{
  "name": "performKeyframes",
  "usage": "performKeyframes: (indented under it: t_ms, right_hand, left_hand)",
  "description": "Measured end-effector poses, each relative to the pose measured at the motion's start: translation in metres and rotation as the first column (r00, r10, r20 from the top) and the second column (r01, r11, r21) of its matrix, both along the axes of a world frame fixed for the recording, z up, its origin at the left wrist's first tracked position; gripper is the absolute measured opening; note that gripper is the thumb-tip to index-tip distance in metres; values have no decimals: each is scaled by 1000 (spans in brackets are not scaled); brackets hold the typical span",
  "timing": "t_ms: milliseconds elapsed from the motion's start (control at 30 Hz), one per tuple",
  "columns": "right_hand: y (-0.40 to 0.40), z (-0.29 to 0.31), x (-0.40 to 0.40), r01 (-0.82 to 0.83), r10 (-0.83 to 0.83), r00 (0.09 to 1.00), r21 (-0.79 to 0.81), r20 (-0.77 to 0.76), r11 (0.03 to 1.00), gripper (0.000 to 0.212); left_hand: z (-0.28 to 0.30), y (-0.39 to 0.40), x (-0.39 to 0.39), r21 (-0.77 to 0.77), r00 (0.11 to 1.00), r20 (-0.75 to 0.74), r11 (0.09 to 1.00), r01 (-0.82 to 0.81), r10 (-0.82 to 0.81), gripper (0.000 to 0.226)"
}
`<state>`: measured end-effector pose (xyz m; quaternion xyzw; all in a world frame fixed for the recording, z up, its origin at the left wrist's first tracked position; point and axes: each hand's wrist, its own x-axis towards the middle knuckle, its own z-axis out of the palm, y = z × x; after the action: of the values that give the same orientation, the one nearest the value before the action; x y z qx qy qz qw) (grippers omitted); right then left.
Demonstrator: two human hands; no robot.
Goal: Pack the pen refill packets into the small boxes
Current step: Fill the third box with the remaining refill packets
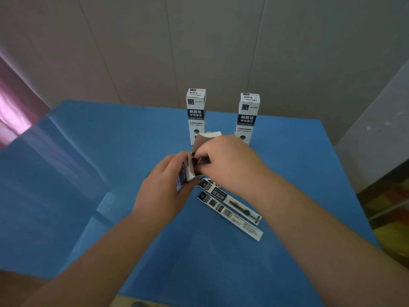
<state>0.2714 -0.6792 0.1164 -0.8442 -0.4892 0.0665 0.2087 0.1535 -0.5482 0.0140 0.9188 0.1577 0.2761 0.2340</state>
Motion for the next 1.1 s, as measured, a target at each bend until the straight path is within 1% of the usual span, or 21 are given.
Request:
performKeyframes:
  t_ms: [67, 167, 233, 300, 367, 433, 533, 567, 667, 733, 800, 833, 867, 933, 1000, 1033, 1067, 1100]
  right_hand:
    - [-1, 4, 1, -15, 16, 998, -22, 55, 1000, 7]
    - [0, 6, 1, -14, 10, 989, 30, 148, 999, 6]
    - [7, 4, -1, -18, 25, 974, -33, 223, 999, 9]
    - [17, 1, -2, -7, 34, 969, -111, 243, 994, 9]
    - [21, 2, 0, 0, 34, 966, -130, 257, 991, 8]
    - [19, 6, 4, -15, 42, 968, -112, 248, 994, 7]
    - [8, 12, 6, -25, 28, 989, -21, 145, 999, 4]
    - [5, 12, 4, -21, 21, 988, -2, 150, 1000, 4]
    - [4, 8, 0, -26, 21, 966, 14, 256, 1000, 7]
    - [2, 7, 5, 1, -14, 964, 47, 265, 999, 9]
    - [-5, 6, 16, 57, -77, 971, 92, 226, 994, 17]
    - [-9, 6, 21, 79, -97, 983, 116, 158, 990, 21]
    - [-13, 4, 25, 89, -99, 993, 150, 59, 985, 24]
    - [-22, -4, 29, 115, -82, 987, 256, -139, 960, 24]
    - [-30, -19, 35, 201, -124, 963, 332, -239, 922, 23]
    - [-35, -28, 39, 239, -165, 953, 296, -252, 925, 26]
    - [-39, -38, 42, 259, -211, 946, 183, -244, 948, 34]
    - [-43, -49, 44, 247, -241, 947, 2, -211, 969, 48]
  left_hand:
    - [-1, 0, 0, 15, 1000, 4, 1000, 7, -8, 41]
    - [-2, 0, -1, 11, 1000, 6, 1000, -3, 3, 39]
    - [-1, -1, -2, -5, 1000, -3, 1000, -6, 6, 39]
    - [0, -1, -2, -32, 1000, -6, 999, -17, 17, 37]
    - [3, -1, -1, -58, 1000, -13, 998, -18, 18, 39]
    - [5, 0, -1, -68, 1000, -19, 998, -10, 9, 40]
    - [7, -1, -1, -63, 1000, -25, 998, -17, 15, 38]
    - [6, -2, -1, -59, 999, -30, 998, -24, 22, 38]
    - [6, -2, 2, -63, 999, -38, 997, -36, 34, 38]
    - [8, -2, 3, -63, 998, -49, 997, -32, 29, 40]
    - [10, -1, 2, -81, 998, -44, 996, -39, 36, 44]
    - [11, 1, 1, -101, 998, -38, 994, -47, 43, 45]
    - [10, 2, 0, -124, 998, -35, 991, -55, 51, 46]
    - [8, 4, -3, -170, 997, -31, 983, -69, 64, 46]
    - [8, 4, -4, -198, 997, -23, 978, -72, 69, 49]
    - [7, 5, -5, -202, 997, -18, 977, -72, 70, 49]
    - [7, 5, -6, -202, 997, -17, 977, -72, 70, 49]
    - [7, 5, -6, -202, 997, -18, 977, -74, 72, 50]
